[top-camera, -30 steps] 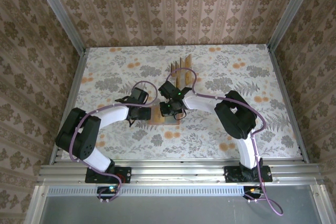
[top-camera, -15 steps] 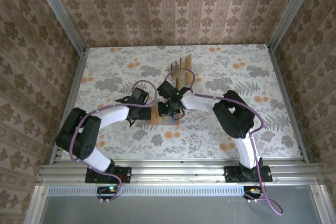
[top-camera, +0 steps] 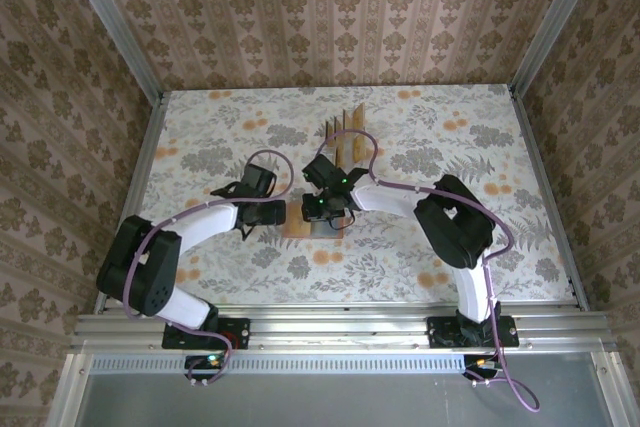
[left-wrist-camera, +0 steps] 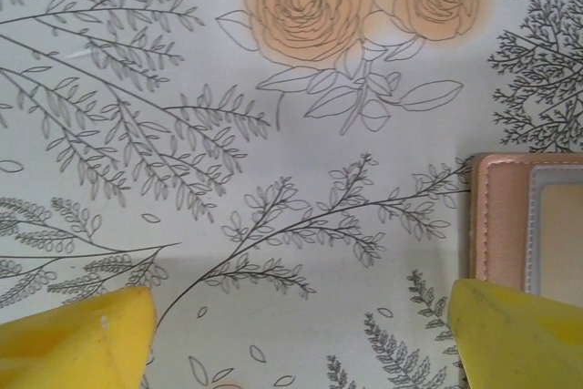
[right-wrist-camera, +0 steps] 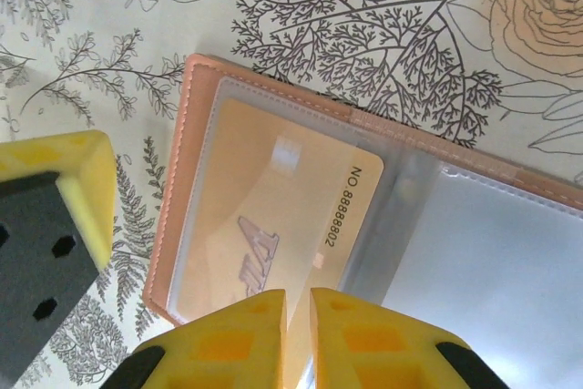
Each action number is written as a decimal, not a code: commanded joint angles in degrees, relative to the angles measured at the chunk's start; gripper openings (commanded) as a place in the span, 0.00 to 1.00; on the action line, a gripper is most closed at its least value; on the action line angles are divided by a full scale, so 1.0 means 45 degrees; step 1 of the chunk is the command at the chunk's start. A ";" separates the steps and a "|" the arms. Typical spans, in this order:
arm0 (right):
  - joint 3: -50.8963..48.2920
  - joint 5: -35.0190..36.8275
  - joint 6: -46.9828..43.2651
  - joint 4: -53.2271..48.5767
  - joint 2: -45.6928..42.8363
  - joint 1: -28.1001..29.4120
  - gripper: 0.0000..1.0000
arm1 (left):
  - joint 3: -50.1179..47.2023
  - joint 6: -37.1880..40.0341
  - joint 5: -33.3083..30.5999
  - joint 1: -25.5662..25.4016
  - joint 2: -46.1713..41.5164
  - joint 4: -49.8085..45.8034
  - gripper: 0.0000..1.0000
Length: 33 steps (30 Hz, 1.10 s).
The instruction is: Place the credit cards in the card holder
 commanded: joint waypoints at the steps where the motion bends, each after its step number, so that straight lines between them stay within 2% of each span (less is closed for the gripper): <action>1: -0.0375 0.0058 0.0220 0.0067 -0.0477 0.0023 0.17 | -0.0347 0.0013 0.0045 0.0110 -0.0220 -0.0399 0.85; 11: -0.0731 -0.0078 0.0382 0.0297 -0.0221 0.0084 0.16 | -0.0679 0.0078 0.0144 0.0103 0.0164 -0.0264 0.85; 33: 0.0195 -0.0425 0.0359 0.0152 0.0863 0.0291 0.15 | -0.0829 -0.0201 0.0372 -0.0300 0.0967 0.0380 0.84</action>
